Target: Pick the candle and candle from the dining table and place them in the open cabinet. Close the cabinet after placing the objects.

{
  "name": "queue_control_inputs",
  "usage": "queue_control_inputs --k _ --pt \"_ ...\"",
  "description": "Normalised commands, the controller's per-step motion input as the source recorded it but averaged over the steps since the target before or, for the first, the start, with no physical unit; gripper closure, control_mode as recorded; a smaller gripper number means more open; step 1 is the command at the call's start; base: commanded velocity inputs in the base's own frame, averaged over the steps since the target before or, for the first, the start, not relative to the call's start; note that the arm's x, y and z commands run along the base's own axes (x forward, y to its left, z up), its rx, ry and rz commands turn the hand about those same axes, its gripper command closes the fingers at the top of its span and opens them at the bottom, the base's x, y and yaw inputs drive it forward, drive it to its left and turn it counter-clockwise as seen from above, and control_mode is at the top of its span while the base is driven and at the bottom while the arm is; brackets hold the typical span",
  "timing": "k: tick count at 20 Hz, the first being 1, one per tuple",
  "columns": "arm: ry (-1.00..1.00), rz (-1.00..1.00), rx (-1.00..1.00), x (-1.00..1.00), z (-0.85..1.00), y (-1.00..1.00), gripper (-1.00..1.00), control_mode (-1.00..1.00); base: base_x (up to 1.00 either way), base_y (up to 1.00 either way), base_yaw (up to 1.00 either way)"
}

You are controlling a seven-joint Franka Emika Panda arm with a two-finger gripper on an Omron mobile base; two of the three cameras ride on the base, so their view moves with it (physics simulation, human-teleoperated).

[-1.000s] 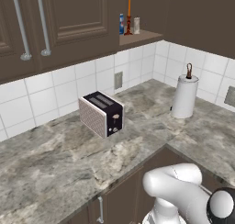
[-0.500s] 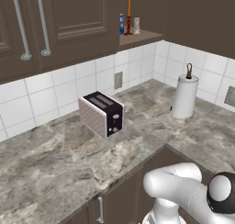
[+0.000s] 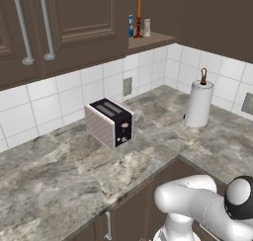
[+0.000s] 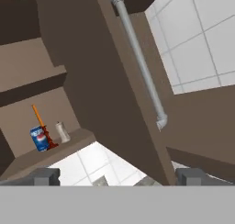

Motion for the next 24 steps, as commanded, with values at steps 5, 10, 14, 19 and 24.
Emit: queue_control_inputs --k 5,10,14,19,24 --pt "0.03 0.1 0.06 0.04 0.1 -0.26 -1.0 -1.0 0.0 0.0 0.0" --pt "0.0 0.03 0.0 0.08 0.0 -0.04 -1.0 -1.0 0.0 0.0 0.0" --pt "0.0 0.01 0.0 0.18 0.0 0.0 -1.0 -1.0 0.0 0.0 0.0" --pt "-0.01 0.0 0.0 0.11 -0.2 0.0 -1.0 -1.0 0.0 0.0 0.0" --pt "-0.02 0.0 0.0 0.21 -0.25 0.0 -1.0 -1.0 0.0 0.0 0.0"
